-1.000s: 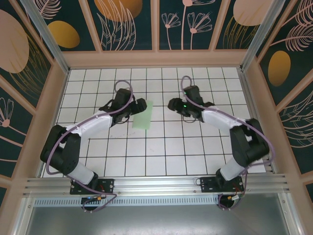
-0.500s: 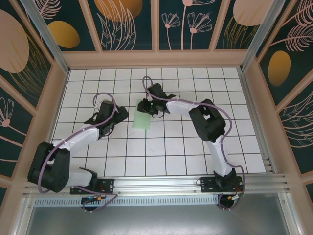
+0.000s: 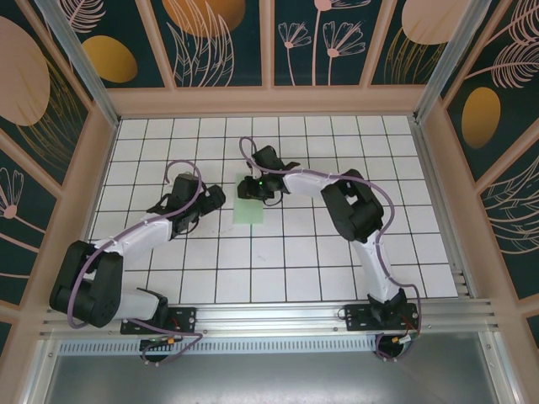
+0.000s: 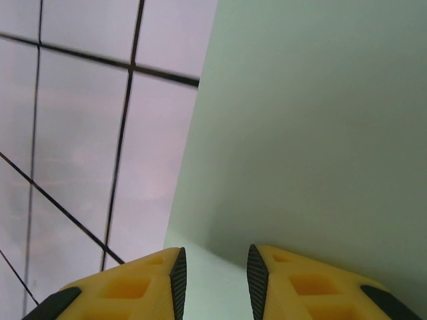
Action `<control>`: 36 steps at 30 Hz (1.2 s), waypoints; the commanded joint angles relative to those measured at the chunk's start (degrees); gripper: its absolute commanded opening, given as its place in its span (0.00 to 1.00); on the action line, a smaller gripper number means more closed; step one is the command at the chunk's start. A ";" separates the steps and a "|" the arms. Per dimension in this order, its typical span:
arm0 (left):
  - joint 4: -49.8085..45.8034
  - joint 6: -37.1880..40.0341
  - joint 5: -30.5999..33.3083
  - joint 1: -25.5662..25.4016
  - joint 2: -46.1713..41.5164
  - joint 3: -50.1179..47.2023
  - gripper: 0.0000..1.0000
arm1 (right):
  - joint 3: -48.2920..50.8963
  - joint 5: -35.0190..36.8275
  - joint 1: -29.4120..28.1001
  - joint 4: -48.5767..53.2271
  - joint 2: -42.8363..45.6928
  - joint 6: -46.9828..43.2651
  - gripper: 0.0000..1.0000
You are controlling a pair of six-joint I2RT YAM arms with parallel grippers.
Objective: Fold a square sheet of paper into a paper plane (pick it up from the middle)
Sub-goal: Move the paper to the center of the table, then third fold the triangle at the center of the table.
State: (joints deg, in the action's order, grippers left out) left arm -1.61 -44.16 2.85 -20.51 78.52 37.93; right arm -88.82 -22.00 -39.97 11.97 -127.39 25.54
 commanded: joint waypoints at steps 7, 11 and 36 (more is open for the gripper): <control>10.88 1.30 -17.55 0.13 2.76 0.69 0.91 | 20.82 -3.98 3.55 1.62 15.09 -1.59 0.34; 15.22 -1.31 -22.64 -1.76 5.01 1.79 0.86 | 26.51 -2.04 3.71 -6.47 24.69 8.39 0.37; 13.91 -8.90 -24.81 -11.38 32.88 19.01 0.43 | 47.13 -1.72 8.32 -11.60 39.25 23.86 0.66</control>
State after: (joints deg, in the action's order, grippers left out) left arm 15.22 -52.23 -23.75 -31.57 109.69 55.64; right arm -42.59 -22.61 -31.59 0.40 -89.41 48.01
